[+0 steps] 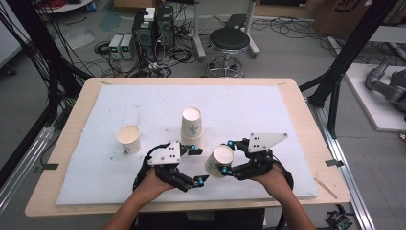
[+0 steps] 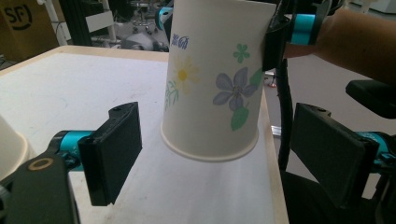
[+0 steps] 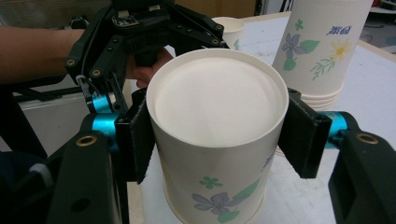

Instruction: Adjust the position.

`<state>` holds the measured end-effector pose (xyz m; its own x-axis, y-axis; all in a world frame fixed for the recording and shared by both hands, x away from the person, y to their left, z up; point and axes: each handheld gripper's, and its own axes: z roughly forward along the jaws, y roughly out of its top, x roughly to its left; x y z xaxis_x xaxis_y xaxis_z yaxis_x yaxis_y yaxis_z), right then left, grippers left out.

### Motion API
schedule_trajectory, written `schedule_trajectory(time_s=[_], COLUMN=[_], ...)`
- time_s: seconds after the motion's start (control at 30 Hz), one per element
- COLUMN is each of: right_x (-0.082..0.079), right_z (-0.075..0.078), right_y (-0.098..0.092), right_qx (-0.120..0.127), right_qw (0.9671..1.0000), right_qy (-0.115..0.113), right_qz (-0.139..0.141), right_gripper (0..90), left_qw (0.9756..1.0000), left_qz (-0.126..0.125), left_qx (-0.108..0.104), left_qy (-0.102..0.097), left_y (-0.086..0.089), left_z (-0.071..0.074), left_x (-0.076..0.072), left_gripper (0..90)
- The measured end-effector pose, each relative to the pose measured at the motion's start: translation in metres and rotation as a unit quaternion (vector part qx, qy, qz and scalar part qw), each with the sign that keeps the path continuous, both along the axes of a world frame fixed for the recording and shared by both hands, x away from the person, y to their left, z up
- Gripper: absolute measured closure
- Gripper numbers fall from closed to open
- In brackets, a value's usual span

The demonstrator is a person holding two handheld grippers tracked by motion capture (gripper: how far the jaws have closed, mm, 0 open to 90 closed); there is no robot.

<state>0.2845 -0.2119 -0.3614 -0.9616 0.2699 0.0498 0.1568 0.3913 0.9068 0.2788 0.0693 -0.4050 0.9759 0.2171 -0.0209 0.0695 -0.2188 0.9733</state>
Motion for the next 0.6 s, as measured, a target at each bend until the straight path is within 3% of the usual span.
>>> schedule_trajectory(time_s=[0.6], right_x=[-0.001], right_z=[-0.001], right_y=[0.003], right_qx=[0.004], right_qw=[0.9999], right_qy=[0.005], right_qz=[0.015], right_gripper=[35.7], left_qw=[0.9996], left_qz=[-0.024], left_qx=[0.015], left_qy=[0.003], left_y=[-0.026], left_z=[-0.005], left_x=[0.007], left_gripper=[16.9])
